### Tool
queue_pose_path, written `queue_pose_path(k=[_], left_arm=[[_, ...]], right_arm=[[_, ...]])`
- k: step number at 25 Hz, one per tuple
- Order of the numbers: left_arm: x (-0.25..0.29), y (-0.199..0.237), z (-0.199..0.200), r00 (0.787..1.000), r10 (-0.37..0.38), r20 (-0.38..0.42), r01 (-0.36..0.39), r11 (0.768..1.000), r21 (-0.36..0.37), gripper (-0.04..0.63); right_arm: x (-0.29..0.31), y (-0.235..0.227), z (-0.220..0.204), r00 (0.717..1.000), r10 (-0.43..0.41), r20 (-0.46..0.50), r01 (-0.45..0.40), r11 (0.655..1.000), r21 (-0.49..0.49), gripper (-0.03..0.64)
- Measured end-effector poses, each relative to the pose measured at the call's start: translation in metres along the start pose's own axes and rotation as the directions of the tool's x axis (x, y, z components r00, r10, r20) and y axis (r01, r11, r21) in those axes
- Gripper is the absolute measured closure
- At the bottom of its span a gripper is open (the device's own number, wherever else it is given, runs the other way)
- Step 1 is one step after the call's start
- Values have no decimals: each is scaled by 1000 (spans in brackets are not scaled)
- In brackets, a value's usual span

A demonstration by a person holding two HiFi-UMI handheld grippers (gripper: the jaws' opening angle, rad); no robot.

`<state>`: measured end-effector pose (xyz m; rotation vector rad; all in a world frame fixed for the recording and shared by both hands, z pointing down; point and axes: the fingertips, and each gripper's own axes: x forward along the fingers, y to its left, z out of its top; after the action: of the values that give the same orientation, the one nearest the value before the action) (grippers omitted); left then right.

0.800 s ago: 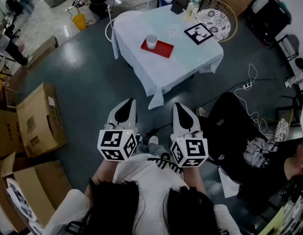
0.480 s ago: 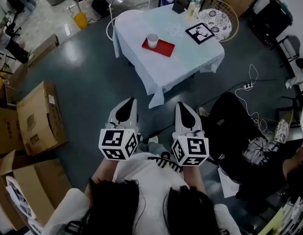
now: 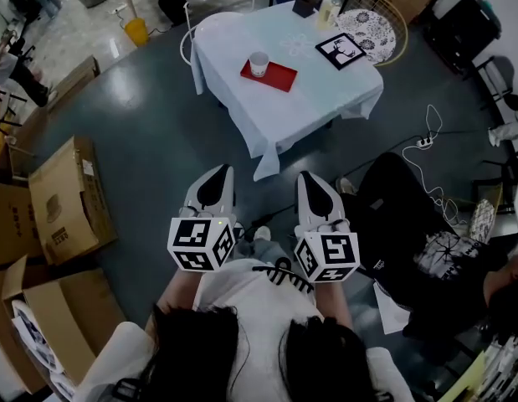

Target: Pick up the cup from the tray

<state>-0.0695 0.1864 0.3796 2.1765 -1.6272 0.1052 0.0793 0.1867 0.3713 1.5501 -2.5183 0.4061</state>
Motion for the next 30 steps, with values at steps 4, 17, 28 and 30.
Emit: queue_pose_path(k=[4, 17, 28, 30], left_arm=[[2, -5, -2, 1000, 8, -4, -8, 1000, 8, 594], [23, -17, -9, 997, 73, 7, -73, 997, 10, 594], [72, -10, -2, 998, 56, 9, -56, 998, 31, 594], [82, -5, 2, 999, 54, 6, -55, 998, 38, 594]], right_arm=[[-3, -7, 4, 999, 43, 17, -43, 999, 33, 531], [4, -37, -5, 988, 153, -12, -152, 988, 20, 406], [32, -57, -7, 988, 152, -33, -153, 988, -13, 365], [44, -59, -4, 988, 153, -35, -154, 988, -23, 359]])
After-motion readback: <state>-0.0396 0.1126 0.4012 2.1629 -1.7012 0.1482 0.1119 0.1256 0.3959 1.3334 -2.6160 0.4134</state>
